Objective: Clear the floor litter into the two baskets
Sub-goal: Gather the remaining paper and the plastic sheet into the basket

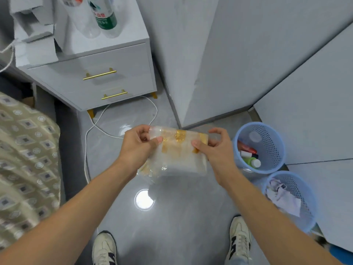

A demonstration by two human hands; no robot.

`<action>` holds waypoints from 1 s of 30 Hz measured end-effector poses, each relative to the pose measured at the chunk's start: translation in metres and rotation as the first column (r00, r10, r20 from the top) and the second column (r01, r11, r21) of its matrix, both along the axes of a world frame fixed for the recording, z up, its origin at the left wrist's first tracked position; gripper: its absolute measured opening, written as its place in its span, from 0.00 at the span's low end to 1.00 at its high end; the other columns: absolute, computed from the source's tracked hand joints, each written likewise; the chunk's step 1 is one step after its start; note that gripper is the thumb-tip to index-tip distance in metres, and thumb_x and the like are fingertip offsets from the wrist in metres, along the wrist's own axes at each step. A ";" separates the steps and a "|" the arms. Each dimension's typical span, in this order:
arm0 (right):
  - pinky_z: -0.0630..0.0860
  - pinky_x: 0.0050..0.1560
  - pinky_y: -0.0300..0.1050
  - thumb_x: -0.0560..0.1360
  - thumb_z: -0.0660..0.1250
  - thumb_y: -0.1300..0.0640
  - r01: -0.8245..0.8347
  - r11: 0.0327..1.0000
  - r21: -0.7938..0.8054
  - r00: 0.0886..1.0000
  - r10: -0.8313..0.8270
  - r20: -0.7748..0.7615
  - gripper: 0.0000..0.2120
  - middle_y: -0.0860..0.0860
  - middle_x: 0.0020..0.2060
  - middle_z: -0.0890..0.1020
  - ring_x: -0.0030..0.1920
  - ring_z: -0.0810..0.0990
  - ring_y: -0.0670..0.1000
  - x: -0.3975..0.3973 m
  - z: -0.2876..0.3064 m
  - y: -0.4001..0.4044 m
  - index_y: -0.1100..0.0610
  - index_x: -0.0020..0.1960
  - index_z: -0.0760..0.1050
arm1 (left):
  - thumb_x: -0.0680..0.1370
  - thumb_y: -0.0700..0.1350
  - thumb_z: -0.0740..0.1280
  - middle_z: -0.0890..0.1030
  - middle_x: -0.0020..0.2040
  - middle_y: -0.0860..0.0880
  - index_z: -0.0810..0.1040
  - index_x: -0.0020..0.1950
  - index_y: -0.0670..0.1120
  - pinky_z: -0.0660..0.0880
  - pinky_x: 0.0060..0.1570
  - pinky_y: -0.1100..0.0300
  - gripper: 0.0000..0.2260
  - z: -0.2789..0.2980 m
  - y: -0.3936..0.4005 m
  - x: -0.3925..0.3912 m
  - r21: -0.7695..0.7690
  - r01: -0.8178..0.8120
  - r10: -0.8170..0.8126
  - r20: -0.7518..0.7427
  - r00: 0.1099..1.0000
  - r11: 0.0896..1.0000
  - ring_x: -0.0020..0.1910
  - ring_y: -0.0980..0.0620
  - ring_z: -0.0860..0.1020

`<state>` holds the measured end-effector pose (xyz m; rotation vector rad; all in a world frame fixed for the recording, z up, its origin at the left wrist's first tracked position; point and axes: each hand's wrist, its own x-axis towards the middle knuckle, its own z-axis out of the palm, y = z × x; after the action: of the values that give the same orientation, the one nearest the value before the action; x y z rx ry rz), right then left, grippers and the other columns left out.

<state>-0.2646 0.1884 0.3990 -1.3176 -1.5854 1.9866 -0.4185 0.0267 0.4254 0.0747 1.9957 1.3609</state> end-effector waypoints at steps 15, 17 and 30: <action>0.76 0.46 0.45 0.75 0.69 0.69 0.335 0.894 0.299 0.891 -0.404 0.208 0.09 0.45 0.43 0.83 0.41 0.78 0.44 0.307 -0.091 0.108 0.56 0.46 0.81 | 0.72 0.43 0.78 0.76 0.48 0.50 0.68 0.52 0.48 0.77 0.41 0.57 0.19 -0.109 0.211 0.259 -0.056 0.618 -0.618 -0.159 0.770 0.784 0.40 0.53 0.77; 0.79 0.52 0.50 0.74 0.69 0.68 0.346 0.886 0.307 0.853 -0.434 0.291 0.11 0.47 0.48 0.84 0.47 0.81 0.49 0.348 -0.115 0.127 0.52 0.48 0.82 | 0.69 0.43 0.79 0.74 0.53 0.49 0.72 0.52 0.49 0.78 0.48 0.52 0.19 -0.137 0.233 0.302 -0.085 0.696 -0.700 -0.146 0.699 0.713 0.47 0.48 0.77; 0.62 0.74 0.58 0.74 0.73 0.53 -0.502 0.748 0.433 0.523 -0.136 0.841 0.31 0.58 0.77 0.61 0.77 0.59 0.62 0.418 -0.270 0.175 0.56 0.74 0.68 | 0.76 0.41 0.71 0.62 0.72 0.43 0.71 0.67 0.49 0.71 0.61 0.55 0.20 -0.289 0.309 0.423 -0.531 0.800 -0.955 -0.241 0.174 0.279 0.67 0.43 0.69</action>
<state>0.1539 0.3630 0.1288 -1.9266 -2.6066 0.5564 0.0049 0.3356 0.1366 1.4471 1.8877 0.1834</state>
